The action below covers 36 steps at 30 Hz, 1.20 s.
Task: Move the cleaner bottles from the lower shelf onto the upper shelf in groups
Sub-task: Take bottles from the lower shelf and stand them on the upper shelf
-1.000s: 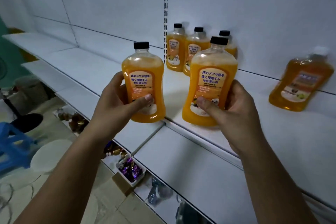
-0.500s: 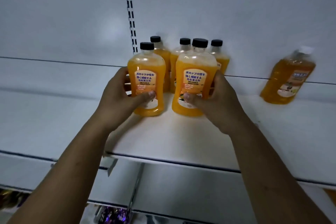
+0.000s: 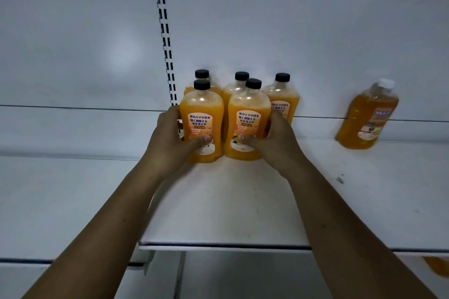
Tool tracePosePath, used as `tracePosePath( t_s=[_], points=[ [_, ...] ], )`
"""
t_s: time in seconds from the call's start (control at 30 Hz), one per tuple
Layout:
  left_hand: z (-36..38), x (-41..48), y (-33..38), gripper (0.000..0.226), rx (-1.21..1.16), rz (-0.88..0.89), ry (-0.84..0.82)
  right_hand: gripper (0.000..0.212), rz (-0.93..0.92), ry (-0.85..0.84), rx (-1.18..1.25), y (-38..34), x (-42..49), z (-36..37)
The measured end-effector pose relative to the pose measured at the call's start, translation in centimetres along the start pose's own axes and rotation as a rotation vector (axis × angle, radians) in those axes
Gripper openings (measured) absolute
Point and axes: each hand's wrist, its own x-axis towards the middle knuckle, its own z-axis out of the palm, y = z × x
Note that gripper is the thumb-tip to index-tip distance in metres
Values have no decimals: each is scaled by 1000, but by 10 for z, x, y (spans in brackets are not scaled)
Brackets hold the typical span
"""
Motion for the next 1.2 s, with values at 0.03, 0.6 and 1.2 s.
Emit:
tracePosePath(
  t_s=[0.03,0.6,1.2],
  points=[
    [1,1,-2,71,-2,-2,1,71,-8,8,6,1,1,1],
    [6,5,-8,68,-84,33,-12,75,-51,74,-51,2,1,13],
    [5,-2,-10,73,-82,77,-91,78,-37,92,-60,1,-5,14]
  ],
)
